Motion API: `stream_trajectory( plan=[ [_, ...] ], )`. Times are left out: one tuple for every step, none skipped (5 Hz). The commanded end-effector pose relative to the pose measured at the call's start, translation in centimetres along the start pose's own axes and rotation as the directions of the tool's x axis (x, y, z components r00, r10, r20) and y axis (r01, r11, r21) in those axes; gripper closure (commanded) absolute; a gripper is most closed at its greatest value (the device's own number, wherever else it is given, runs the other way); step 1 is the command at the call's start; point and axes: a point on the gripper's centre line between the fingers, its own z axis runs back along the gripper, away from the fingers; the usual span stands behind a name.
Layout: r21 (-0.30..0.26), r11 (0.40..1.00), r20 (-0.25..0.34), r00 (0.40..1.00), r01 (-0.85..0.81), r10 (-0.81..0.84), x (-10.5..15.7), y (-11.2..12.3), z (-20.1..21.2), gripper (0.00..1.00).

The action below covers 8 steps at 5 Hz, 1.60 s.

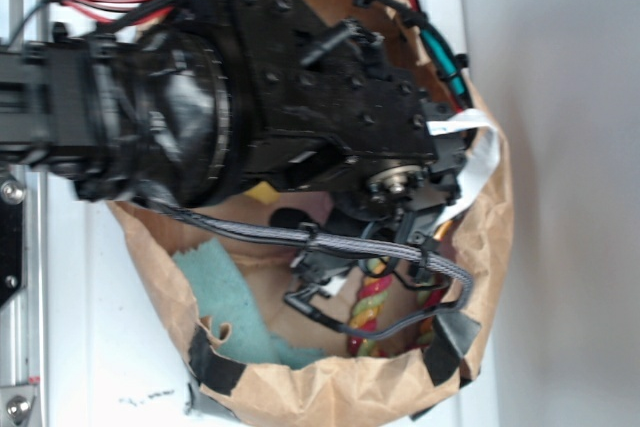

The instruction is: Grab the multicolored rope.

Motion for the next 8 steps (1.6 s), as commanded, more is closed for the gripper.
stream_trajectory(
  plan=[
    [0.07,0.998,-0.014,1.0,-0.002,0.003,1.2,1.4,-1.4,0.0],
    [0.06,0.998,-0.024,0.999,0.029,-0.028,0.5,0.5,-1.7,0.0],
    [0.053,0.997,-0.042,0.998,0.048,-0.045,-0.6,0.4,-1.9,0.0],
    [0.043,0.999,-0.06,0.998,0.027,-0.024,-0.6,0.9,-1.6,0.0],
    [0.043,0.999,-0.06,0.998,0.027,-0.024,-0.6,0.9,-1.6,0.0],
    [0.043,0.999,-0.06,0.998,0.027,-0.024,-0.6,0.9,-1.6,0.0],
    [0.043,0.999,-0.06,0.998,0.027,-0.024,-0.6,0.9,-1.6,0.0],
    [0.049,0.997,-0.089,0.995,0.052,-0.047,-0.8,0.4,-2.9,0.0]
  ],
)
